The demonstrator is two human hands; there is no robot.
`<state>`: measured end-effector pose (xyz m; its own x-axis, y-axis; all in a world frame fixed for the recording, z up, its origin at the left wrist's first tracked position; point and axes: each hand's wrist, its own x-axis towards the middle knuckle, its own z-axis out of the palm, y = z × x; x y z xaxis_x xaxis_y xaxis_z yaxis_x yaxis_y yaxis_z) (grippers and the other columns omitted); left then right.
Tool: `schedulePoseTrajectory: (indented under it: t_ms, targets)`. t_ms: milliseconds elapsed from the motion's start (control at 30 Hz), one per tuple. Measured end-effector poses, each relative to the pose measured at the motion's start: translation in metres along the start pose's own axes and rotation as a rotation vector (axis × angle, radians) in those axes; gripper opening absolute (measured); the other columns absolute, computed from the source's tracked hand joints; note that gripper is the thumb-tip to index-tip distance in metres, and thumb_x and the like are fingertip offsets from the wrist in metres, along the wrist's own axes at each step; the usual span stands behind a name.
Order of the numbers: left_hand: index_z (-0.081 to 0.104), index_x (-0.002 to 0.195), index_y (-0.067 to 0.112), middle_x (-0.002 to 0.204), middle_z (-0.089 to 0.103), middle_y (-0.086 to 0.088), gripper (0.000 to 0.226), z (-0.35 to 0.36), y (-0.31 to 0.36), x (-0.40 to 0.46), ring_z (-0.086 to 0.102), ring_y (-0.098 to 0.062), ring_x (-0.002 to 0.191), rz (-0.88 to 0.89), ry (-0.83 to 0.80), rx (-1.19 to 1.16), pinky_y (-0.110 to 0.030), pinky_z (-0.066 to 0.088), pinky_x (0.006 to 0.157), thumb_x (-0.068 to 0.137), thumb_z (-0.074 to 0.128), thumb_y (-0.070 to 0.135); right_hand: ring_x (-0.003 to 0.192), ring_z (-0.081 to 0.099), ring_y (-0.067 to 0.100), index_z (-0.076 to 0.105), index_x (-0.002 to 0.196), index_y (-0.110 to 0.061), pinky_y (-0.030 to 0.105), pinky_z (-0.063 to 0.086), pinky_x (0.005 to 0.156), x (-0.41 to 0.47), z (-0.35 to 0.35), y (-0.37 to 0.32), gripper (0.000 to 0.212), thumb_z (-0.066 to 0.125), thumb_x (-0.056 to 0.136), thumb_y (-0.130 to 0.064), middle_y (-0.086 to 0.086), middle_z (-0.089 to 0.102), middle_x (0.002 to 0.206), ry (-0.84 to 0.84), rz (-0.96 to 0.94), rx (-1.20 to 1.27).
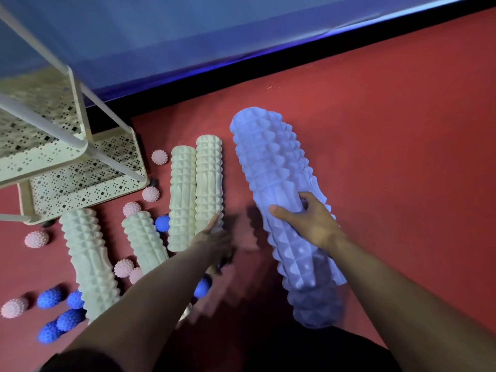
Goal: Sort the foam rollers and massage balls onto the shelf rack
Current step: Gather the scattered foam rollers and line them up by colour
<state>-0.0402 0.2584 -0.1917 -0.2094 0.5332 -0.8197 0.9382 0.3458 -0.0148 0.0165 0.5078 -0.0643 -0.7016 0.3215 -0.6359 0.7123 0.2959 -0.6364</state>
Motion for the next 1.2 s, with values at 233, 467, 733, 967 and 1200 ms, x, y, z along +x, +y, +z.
schedulePoseTrajectory:
  t_ms: [233, 467, 733, 967, 1200]
  targets:
    - [0.027, 0.155, 0.035, 0.168, -0.007, -0.004, 0.073, 0.029, -0.028, -0.032, -0.007, -0.022, 0.155, -0.048, 0.183, -0.079, -0.062, -0.010, 0.120, 0.091, 0.054, 0.058, 0.086, 0.064, -0.001, 0.060, 0.105, -0.027, 0.020, 0.049, 0.072, 0.000, 0.027, 0.000, 0.061, 0.078, 0.066, -0.071, -0.017, 0.067, 0.098, 0.005, -0.030, -0.055]
    - [0.016, 0.157, 0.039, 0.162, -0.030, 0.012, 0.082, 0.036, -0.042, -0.050, -0.029, -0.015, 0.149, -0.220, 0.301, -0.439, -0.036, 0.027, 0.120, 0.091, 0.062, 0.049, 0.120, 0.060, 0.025, 0.041, 0.143, -0.014, 0.036, 0.048, 0.095, 0.001, 0.092, 0.013, 0.096, 0.070, 0.073, -0.072, 0.001, 0.061, 0.133, -0.033, 0.064, -0.125]
    - [0.009, 0.159, 0.035, 0.162, -0.026, 0.020, 0.082, 0.024, -0.049, -0.047, -0.026, -0.010, 0.150, -0.264, 0.243, -0.541, -0.041, 0.046, 0.105, 0.094, 0.059, 0.048, 0.098, 0.069, 0.027, 0.053, 0.122, -0.023, 0.045, 0.058, 0.082, 0.033, 0.140, 0.034, 0.087, 0.063, 0.059, -0.082, -0.001, 0.066, 0.113, 0.089, 0.134, -0.294]
    - [0.002, 0.159, 0.036, 0.157, -0.036, 0.021, 0.085, 0.026, -0.042, -0.052, -0.033, -0.011, 0.147, -0.319, 0.218, -0.610, -0.038, 0.046, 0.107, 0.095, 0.056, 0.051, 0.127, 0.055, 0.029, 0.016, 0.158, -0.009, 0.044, 0.051, 0.092, 0.030, 0.147, 0.024, 0.099, 0.061, 0.088, -0.063, 0.007, 0.037, 0.156, 0.070, 0.091, -0.524]
    - [-0.011, 0.156, 0.045, 0.149, -0.044, 0.030, 0.096, 0.031, -0.035, -0.054, -0.021, -0.026, 0.152, -0.427, 0.148, -0.780, -0.049, 0.048, 0.104, 0.092, 0.060, 0.054, 0.130, 0.054, 0.031, -0.001, 0.161, -0.018, 0.046, 0.051, 0.092, 0.033, 0.145, 0.027, 0.102, 0.049, 0.090, -0.071, 0.004, 0.022, 0.165, 0.014, 0.036, -0.514]
